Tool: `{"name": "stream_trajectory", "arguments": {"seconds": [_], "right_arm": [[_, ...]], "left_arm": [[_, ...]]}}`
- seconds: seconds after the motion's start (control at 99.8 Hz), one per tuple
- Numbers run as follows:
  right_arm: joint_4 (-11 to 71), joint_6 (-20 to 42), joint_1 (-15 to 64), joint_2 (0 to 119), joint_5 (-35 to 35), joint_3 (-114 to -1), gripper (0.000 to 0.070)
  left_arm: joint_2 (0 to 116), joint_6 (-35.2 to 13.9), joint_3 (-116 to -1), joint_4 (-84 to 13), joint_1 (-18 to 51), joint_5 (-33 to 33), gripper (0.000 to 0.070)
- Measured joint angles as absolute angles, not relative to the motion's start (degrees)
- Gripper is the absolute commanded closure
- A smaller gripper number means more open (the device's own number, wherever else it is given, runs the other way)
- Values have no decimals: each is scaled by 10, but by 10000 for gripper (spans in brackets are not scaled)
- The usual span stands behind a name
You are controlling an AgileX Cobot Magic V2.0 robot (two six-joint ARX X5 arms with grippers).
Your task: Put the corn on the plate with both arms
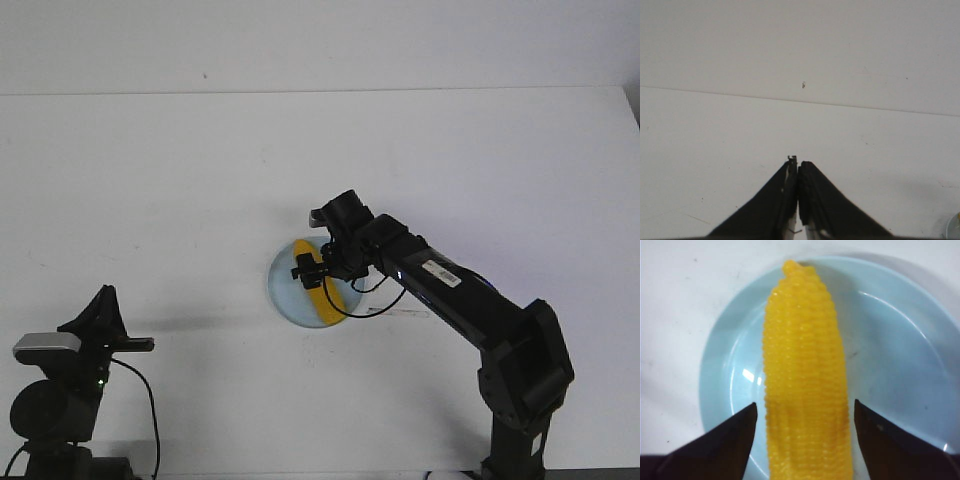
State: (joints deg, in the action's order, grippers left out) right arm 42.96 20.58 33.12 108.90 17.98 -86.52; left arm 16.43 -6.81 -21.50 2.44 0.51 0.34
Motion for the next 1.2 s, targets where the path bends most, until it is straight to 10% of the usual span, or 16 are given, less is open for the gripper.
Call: {"name": "stream_trajectory", "arguments": {"seconds": [0.22,0.461,1.202], "right_arm": [[409,181,327,1027,139,-865,288],[402,112,322,995,-19,-854,571],[136,61,143,622,-45,-432,665]], "left_arm": [[164,-68,-215,24,5,3,699],[164,-68,-215,24,5,3,699],[164,-68,-215,24,5,3,699]]}}
